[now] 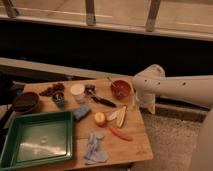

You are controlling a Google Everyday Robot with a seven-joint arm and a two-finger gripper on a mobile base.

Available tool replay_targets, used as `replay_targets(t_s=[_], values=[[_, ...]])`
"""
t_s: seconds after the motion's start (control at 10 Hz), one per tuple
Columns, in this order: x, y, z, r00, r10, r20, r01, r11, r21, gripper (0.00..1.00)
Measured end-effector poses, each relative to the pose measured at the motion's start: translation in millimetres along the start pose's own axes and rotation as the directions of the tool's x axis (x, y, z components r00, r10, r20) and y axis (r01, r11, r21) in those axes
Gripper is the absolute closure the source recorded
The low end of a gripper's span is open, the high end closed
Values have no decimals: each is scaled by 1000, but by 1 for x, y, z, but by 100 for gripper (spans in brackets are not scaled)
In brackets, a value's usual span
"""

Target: Place towel in paper cup

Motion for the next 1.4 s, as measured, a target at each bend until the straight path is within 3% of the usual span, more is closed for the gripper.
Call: replay_targets(t_s=[0.3,0.5,0.7,0.9,1.1,1.3,1.4], values=[[0,0,0,1000,-2,2,2,1000,3,31],[10,9,3,999,-43,-1,43,999,7,31],[38,32,5,994,-111,-12,111,994,-9,31],[72,55,8,981,-192,-39,191,981,-38,31],[103,91,10,952,-299,-67,293,952,-82,31],[119,131,11,914,-397,-77,387,914,-121,31],[127,155,11,889,-451,-78,437,888,-143,31]])
